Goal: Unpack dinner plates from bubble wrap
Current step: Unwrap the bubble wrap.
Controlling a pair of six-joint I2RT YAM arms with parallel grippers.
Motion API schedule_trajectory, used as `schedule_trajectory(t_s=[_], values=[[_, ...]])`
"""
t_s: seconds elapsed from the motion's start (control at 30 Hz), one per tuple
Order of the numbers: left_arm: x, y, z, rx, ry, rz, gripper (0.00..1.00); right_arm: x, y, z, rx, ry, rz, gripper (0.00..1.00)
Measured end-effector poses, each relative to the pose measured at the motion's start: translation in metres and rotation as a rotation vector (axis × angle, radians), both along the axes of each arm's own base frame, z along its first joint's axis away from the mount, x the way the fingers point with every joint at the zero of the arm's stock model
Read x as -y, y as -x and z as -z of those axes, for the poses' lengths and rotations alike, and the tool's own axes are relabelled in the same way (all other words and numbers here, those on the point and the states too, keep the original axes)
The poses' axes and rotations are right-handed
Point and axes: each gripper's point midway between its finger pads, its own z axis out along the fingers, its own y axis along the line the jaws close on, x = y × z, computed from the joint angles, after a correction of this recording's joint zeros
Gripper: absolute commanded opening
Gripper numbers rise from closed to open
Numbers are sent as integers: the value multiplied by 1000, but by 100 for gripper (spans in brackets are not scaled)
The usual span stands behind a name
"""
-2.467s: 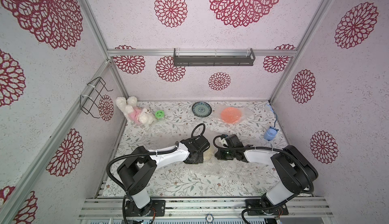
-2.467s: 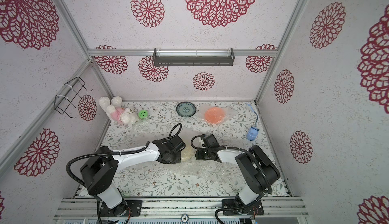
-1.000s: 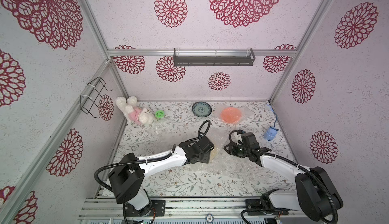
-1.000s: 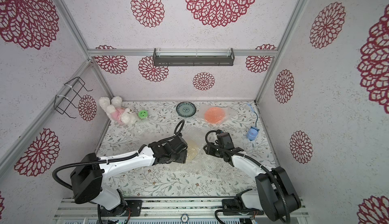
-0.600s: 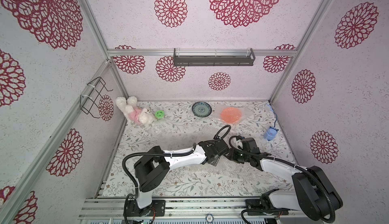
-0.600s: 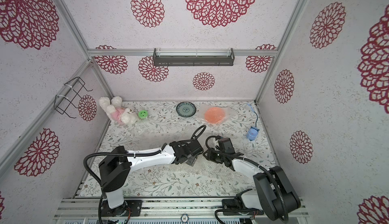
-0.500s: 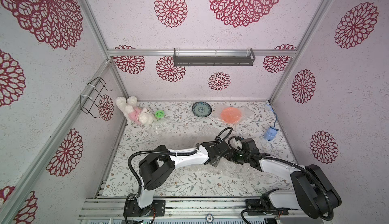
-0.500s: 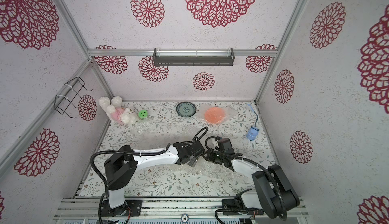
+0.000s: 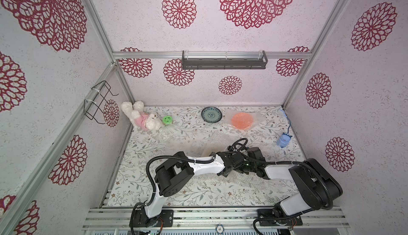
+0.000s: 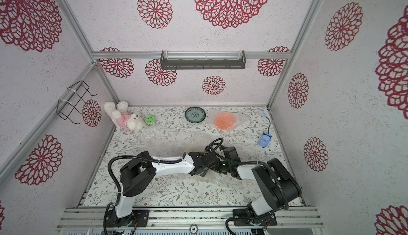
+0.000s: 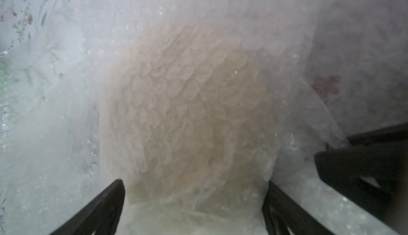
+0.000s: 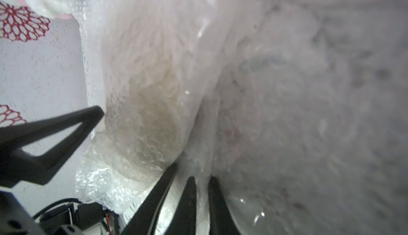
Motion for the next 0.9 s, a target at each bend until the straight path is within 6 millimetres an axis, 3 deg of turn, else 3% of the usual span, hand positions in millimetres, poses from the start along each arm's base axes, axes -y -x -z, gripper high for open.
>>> schedule_trajectory(t_s=[0.27, 0.43, 0.57, 0.9], values=[[-14, -12, -10, 124, -89, -49, 97, -1, 3, 1, 6, -21, -2, 0], [-18, -22, -28, 205, -112, -94, 99, -3, 4, -1, 12, -35, -13, 0], [-22, -27, -36, 244, -116, -126, 87, -2, 7, 1, 6, -34, -15, 0], [-39, -36, -43, 282, -177, -192, 40, -2, 8, 1, 1, -35, -19, 0]])
